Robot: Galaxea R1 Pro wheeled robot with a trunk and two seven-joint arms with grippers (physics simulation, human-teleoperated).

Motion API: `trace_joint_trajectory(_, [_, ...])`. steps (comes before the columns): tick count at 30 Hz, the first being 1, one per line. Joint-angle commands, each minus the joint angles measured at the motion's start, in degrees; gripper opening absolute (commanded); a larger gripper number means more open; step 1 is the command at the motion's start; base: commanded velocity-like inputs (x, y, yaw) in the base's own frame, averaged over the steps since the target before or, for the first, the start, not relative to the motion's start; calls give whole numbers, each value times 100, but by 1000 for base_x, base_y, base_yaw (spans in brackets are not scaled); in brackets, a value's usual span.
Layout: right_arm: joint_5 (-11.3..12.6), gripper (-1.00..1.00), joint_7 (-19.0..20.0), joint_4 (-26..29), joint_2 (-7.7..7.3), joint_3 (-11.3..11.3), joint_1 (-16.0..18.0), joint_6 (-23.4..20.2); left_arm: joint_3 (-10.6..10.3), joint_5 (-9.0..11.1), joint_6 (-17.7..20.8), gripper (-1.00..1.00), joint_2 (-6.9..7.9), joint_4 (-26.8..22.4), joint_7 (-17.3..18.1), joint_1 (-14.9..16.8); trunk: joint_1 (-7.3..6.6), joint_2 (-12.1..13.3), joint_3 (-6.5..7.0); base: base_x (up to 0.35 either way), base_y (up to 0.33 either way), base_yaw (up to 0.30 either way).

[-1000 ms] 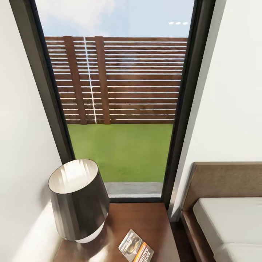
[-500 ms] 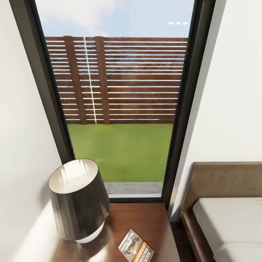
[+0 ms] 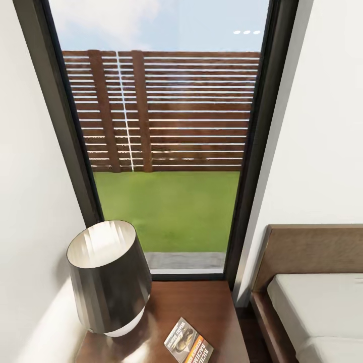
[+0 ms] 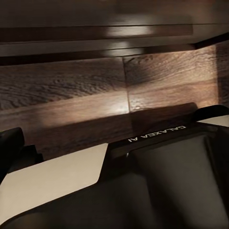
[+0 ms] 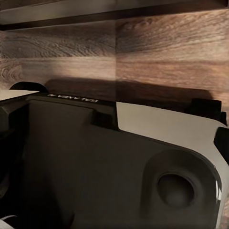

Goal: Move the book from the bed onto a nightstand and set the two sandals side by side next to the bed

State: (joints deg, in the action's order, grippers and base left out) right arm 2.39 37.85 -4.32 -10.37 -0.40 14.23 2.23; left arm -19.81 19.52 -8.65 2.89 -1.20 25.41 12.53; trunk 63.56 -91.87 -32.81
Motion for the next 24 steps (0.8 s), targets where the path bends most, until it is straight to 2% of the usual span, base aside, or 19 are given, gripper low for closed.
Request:
trace_joint_trajectory(1, [25, 100, 21, -24, 4, -2, 9, 23, -49, 48, -21, 100, 1, 5, 17, 4, 0, -3, -6, 0, 0, 0])
trace_joint_trajectory(11, [13, 100, 21, -25, 37, 28, 9, 23, -49, 36, -22, 100, -7, -3, 17, 4, 0, -3, -6, 0, 0, 0])
trace_joint_trajectory(16, [-2, 100, 22, -25, 144, 31, 9, 23, -49, 35, -22, 100, -8, -3, 17, 4, 0, -3, -6, 0, 0, 0])
trace_joint_trajectory(24, [-1, 100, 21, -25, 166, 23, 9, 23, -49, 34, -23, 100, -8, -3, 17, 4, 0, -3, -6, 0, 0, 0])
